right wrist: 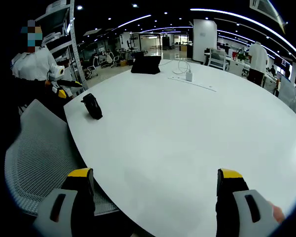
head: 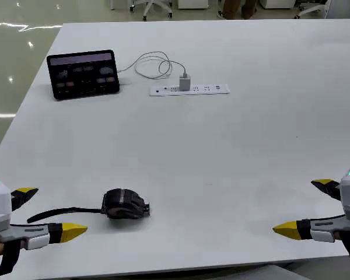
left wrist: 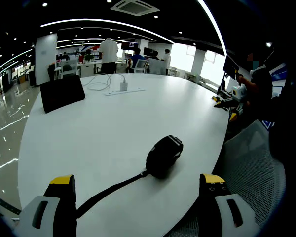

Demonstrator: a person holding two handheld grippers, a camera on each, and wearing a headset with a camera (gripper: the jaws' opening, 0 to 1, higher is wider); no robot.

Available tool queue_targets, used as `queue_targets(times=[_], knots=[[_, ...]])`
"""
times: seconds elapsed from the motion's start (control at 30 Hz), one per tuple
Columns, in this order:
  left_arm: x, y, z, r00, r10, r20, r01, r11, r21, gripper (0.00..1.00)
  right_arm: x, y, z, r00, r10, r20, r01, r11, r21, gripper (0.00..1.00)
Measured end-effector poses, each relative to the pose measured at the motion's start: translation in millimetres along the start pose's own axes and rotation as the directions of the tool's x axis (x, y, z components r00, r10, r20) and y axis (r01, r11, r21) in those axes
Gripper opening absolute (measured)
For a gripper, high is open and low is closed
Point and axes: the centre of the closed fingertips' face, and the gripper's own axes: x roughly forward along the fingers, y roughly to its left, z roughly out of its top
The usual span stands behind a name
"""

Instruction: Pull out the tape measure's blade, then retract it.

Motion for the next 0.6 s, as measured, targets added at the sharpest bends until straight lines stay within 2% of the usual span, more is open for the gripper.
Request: queue_targets(times=[0.47,0.6], knots=[[2.3,-2.7,1.3,0.9999,-0.012,-0.001,0.012,1.0,0.007,1.0,0.7,-1.1,0.0,1.0,-0.004,0.001,0.004,1.0,-0.003,1.0],[2.5,-1.4,1.1,0.9999,-0.01,-0.005,0.01,1.0,0.014,1.0,1.7,-4.0,-1.0,0.9997,-0.023,0.004,0.023,1.0,-0.006,1.0]])
